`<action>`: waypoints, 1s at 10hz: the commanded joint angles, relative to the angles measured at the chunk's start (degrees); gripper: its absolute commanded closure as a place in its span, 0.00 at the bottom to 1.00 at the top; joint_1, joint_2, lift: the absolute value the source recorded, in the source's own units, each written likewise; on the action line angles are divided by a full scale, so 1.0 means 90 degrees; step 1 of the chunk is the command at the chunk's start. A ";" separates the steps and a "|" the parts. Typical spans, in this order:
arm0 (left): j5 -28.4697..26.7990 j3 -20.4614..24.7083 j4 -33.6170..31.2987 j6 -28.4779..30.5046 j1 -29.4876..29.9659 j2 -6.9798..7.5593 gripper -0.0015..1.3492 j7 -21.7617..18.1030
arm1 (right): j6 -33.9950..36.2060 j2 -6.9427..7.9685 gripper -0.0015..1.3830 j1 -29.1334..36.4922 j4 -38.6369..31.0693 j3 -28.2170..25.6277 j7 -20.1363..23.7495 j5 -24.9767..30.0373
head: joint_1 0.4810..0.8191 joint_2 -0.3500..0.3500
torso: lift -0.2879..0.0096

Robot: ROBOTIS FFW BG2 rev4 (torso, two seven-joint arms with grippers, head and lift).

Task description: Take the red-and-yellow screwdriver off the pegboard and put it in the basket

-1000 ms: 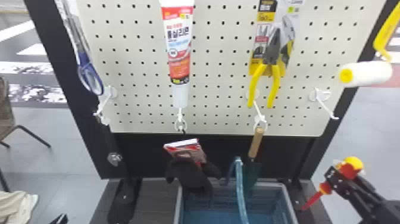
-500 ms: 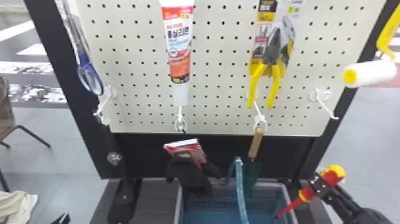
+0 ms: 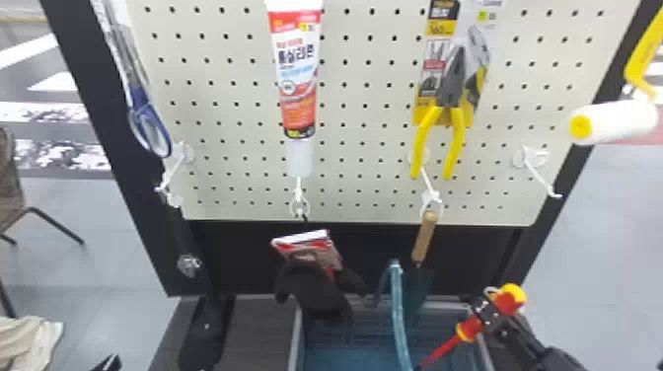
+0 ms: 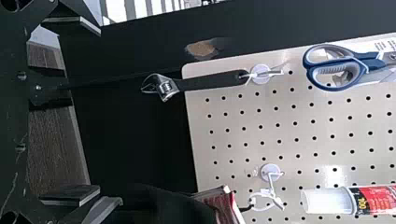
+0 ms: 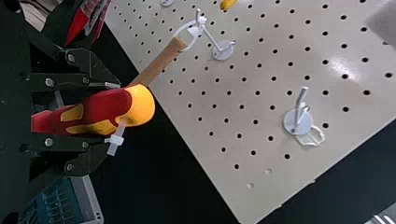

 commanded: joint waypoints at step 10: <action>0.0055 -0.0018 0.0064 -0.0063 0.0014 -0.0026 0.09 -0.0001 | -0.0065 -0.0292 0.89 -0.0516 0.1453 0.0938 0.0027 -0.0542 | 0.20 0.50 | 0.63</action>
